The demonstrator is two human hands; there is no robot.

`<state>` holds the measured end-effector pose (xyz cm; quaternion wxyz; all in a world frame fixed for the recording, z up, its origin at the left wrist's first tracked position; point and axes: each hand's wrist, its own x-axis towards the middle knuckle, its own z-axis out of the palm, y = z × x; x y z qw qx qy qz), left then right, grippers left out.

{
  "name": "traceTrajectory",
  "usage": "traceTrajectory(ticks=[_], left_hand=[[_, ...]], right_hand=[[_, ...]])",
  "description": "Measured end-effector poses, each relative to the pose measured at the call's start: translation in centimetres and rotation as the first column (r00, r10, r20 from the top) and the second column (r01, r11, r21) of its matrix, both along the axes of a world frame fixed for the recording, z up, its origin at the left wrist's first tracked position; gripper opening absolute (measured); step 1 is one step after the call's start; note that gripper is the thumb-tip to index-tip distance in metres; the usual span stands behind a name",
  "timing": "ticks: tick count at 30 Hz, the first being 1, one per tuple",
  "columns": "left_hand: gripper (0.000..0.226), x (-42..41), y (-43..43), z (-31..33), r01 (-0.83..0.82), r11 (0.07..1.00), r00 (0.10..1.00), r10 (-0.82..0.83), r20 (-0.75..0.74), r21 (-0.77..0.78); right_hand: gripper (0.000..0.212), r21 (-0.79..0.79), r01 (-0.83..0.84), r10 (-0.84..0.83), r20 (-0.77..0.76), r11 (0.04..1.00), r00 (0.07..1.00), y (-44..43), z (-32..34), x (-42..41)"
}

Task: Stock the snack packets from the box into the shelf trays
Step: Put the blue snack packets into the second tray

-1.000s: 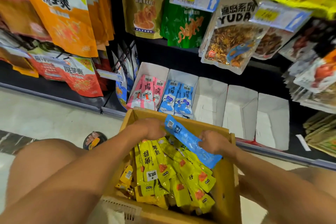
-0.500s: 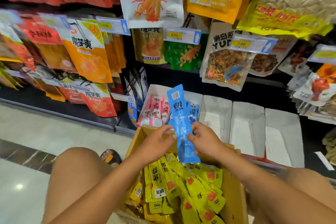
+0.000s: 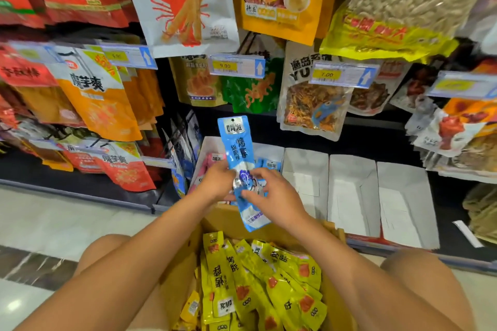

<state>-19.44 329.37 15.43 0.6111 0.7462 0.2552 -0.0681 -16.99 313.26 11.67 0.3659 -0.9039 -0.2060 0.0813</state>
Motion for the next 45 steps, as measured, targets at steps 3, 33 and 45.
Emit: traceTrajectory(ticks=[3, 33, 45], left_hand=[[0.032, 1.5, 0.0, -0.4, 0.029, 0.996, 0.999, -0.030, -0.015, -0.079], [0.059, 6.2, 7.4, -7.3, 0.689, 0.443, 0.724, -0.465, -0.510, 0.574], [0.059, 5.9, 7.1, -7.6, 0.714, 0.408, 0.698, -0.480, -0.531, 0.569]], right_hand=[[0.059, 0.060, 0.050, -0.047, -0.046, 0.997, 0.998, -0.1, -0.4, 2.3], [0.071, -0.543, 0.010, -0.125, -0.176, 0.840, 0.976, 5.2, -17.0, 15.7], [0.076, -0.484, 0.009, -0.120, -0.199, 0.875, 0.973, 3.9, -18.0, 14.2]])
